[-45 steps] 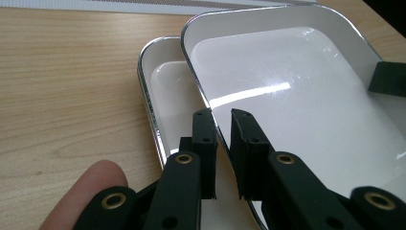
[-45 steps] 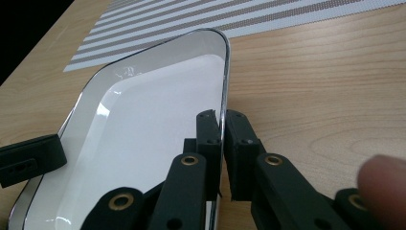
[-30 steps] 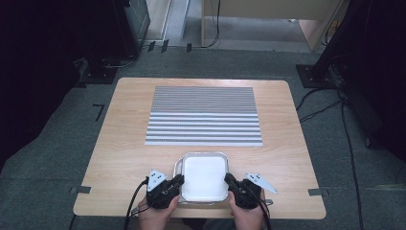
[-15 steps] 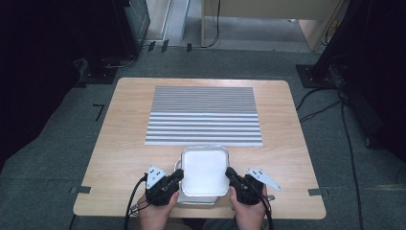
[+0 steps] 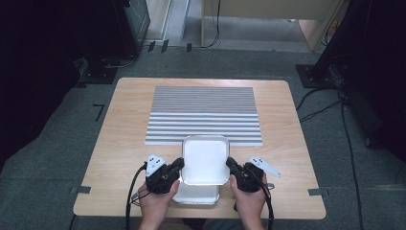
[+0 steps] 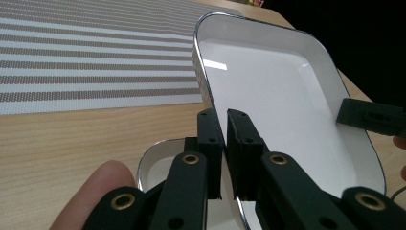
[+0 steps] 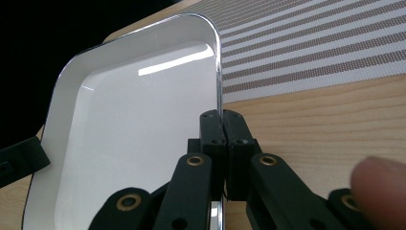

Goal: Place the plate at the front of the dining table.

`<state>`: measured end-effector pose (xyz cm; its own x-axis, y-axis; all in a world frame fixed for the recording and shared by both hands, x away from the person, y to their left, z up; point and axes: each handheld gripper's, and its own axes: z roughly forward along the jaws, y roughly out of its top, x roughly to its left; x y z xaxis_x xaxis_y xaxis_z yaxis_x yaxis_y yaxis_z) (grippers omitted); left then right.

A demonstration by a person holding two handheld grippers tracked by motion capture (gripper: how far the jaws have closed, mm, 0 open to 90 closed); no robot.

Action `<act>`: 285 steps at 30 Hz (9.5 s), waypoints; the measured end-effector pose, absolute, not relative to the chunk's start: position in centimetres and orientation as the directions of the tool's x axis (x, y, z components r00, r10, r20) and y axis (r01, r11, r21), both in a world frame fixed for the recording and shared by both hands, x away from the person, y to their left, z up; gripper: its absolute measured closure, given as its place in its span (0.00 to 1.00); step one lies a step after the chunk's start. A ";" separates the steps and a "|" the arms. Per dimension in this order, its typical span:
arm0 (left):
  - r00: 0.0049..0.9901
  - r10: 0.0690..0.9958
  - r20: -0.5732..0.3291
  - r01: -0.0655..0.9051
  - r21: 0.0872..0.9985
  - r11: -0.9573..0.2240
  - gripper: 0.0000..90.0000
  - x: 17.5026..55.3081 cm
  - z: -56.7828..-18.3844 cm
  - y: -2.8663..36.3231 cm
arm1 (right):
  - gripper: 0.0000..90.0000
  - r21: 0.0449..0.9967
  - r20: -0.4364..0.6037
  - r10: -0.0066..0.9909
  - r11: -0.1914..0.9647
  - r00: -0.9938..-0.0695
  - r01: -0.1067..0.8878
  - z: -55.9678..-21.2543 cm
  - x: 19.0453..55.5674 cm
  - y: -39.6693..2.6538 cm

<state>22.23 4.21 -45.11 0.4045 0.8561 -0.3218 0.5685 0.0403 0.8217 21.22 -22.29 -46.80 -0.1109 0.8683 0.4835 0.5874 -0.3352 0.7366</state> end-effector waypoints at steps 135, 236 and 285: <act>0.212 0.907 -0.364 0.811 0.584 0.045 0.73 46.0 -50.1 1.7 | 0.98 0.624 0.409 0.912 -0.298 0.024 0.723 -51.4 44.1 -21.0; 0.297 0.937 -0.184 0.618 0.785 -0.042 0.13 26.5 -50.0 19.0 | 0.28 0.798 0.220 0.961 -0.077 -0.170 0.598 -50.0 24.3 -36.4; 0.199 0.980 0.003 0.654 0.744 -0.135 0.12 22.2 -52.0 25.5 | 0.26 0.743 0.029 0.996 0.033 -0.082 0.668 -52.5 18.2 -42.5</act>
<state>22.21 25.54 -52.03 0.1986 0.9801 0.0033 0.6545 -0.1351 0.7439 18.21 -42.52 -52.46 -0.0821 0.9962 0.0291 0.6682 0.0334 0.7432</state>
